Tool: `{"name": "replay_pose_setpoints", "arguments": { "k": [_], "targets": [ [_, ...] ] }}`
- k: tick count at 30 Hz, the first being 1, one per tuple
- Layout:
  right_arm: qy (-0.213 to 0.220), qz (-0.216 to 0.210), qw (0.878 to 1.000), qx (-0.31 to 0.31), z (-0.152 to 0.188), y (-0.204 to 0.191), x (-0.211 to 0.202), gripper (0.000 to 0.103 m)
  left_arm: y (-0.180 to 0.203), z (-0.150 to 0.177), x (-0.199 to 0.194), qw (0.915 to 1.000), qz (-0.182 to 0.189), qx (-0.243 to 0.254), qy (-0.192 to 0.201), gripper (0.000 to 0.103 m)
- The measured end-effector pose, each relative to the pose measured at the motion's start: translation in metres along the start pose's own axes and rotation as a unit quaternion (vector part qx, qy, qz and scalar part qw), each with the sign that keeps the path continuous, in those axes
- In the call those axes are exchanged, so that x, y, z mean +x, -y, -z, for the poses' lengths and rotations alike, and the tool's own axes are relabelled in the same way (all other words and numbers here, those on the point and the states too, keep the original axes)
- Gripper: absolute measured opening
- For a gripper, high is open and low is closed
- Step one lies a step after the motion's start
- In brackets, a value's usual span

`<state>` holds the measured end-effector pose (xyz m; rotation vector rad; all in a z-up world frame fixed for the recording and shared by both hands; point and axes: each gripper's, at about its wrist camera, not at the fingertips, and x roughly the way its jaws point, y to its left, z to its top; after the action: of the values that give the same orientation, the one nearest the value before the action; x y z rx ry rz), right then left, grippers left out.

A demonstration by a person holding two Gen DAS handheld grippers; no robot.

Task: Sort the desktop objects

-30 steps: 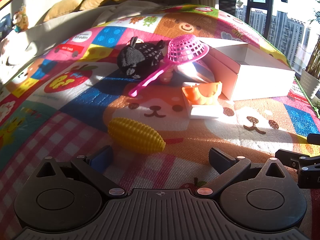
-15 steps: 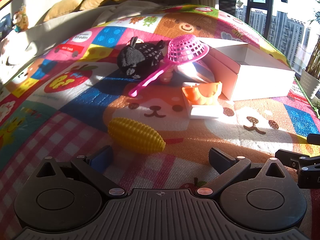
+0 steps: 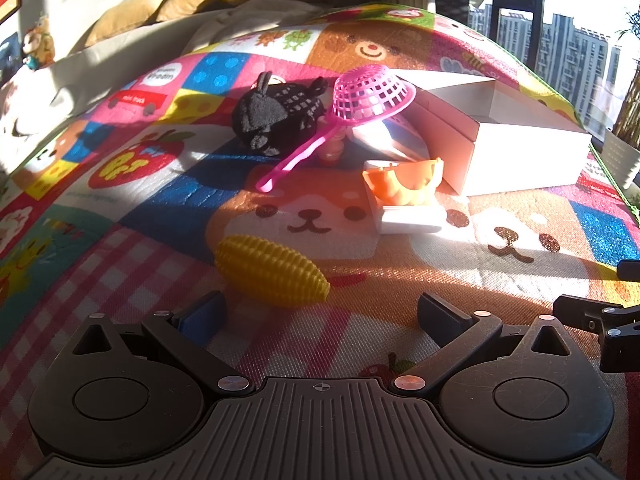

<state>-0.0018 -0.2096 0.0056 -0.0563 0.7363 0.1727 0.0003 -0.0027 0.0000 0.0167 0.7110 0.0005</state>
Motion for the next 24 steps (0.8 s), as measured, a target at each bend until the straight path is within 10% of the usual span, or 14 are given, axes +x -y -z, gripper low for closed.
{"name": "replay_pose_setpoints", "arguments": {
  "k": [24],
  "targets": [
    [-0.006, 0.0, 1.0, 0.001, -0.0025, 0.0006, 0.0004, 0.103, -0.0005, 0.0061, -0.0073, 0.9999, 0.01, -0.002, 0.001, 0.103]
  ]
}}
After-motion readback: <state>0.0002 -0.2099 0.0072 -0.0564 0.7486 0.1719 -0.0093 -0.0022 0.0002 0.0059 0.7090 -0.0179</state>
